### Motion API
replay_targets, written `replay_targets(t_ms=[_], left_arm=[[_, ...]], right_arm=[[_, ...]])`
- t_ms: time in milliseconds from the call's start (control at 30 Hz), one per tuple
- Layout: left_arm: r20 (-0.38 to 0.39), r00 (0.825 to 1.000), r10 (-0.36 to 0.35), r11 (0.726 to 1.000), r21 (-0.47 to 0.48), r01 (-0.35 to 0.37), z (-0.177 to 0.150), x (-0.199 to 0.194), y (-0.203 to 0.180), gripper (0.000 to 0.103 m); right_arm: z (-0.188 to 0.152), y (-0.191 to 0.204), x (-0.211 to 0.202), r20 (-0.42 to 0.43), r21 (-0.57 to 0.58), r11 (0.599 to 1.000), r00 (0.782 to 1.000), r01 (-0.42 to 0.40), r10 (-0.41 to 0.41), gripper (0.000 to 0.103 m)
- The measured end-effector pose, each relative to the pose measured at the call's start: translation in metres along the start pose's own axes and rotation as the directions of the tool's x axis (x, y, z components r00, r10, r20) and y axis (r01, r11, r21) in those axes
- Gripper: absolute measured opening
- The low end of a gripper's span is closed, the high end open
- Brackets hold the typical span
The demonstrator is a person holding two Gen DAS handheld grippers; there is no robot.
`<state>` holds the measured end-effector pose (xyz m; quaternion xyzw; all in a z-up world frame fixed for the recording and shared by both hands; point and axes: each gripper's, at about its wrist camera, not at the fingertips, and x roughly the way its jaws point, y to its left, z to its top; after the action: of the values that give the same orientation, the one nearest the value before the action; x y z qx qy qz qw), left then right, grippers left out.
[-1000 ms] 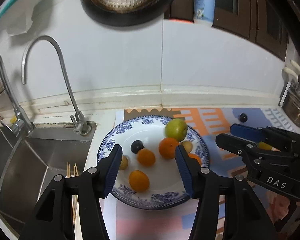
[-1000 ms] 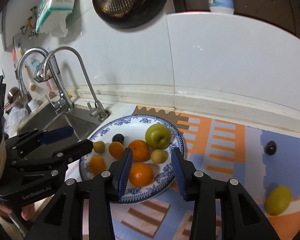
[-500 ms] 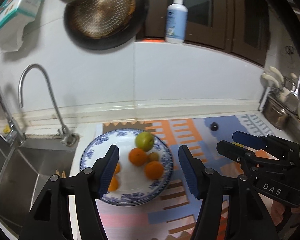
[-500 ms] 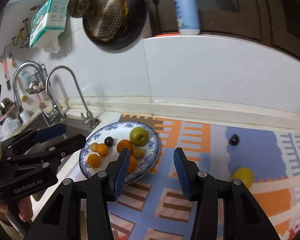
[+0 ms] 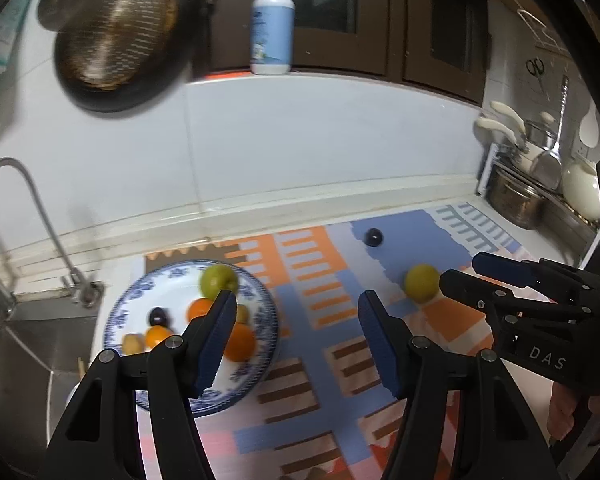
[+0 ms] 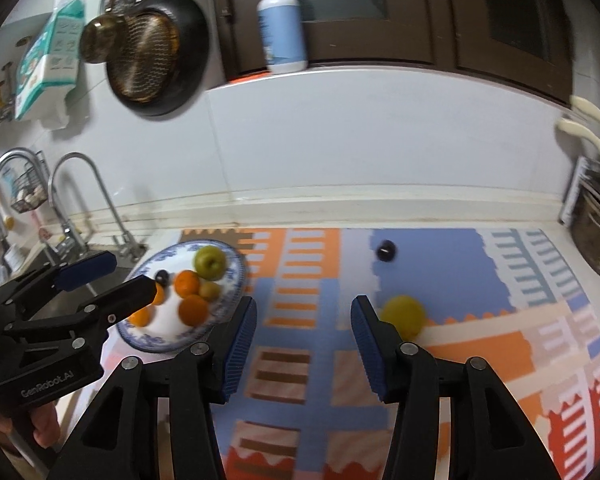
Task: Organize fruits
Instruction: 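Move both grippers back toward the yellow pomelo and dark plum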
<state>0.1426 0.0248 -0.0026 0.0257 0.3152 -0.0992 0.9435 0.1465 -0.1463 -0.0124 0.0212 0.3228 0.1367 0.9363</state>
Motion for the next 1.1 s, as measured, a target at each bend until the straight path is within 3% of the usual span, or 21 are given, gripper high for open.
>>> replay_targets(t_ms=[367, 900, 1000, 1100], left_arm=[[-0.067, 0.997, -0.029, 0.999, 0.017, 0.03, -0.003, 0.047, -0.034, 0.062], [-0.194, 0.981, 0.024, 0.999, 0.028, -0.019, -0.014, 0.116, -0.054, 0.062], [-0.204, 0.978, 0.034, 0.999, 0.033, -0.028, -0.013, 0.123, -0.056, 0.062], [-0.209, 0.977, 0.045, 0.999, 0.036, -0.038, -0.013, 0.128, -0.056, 0.063]], right_arm=[[-0.009, -0.051, 0.02, -0.054, 0.032, 0.997, 0.997, 0.063, -0.062, 0.05], [-0.022, -0.094, 0.1, -0.212, 0.087, 0.996, 0.977, 0.02, -0.001, 0.05], [-0.022, -0.097, 0.11, -0.228, 0.09, 0.996, 0.974, 0.009, 0.012, 0.058], [-0.022, -0.1, 0.118, -0.231, 0.086, 0.996, 0.973, 0.009, 0.011, 0.059]])
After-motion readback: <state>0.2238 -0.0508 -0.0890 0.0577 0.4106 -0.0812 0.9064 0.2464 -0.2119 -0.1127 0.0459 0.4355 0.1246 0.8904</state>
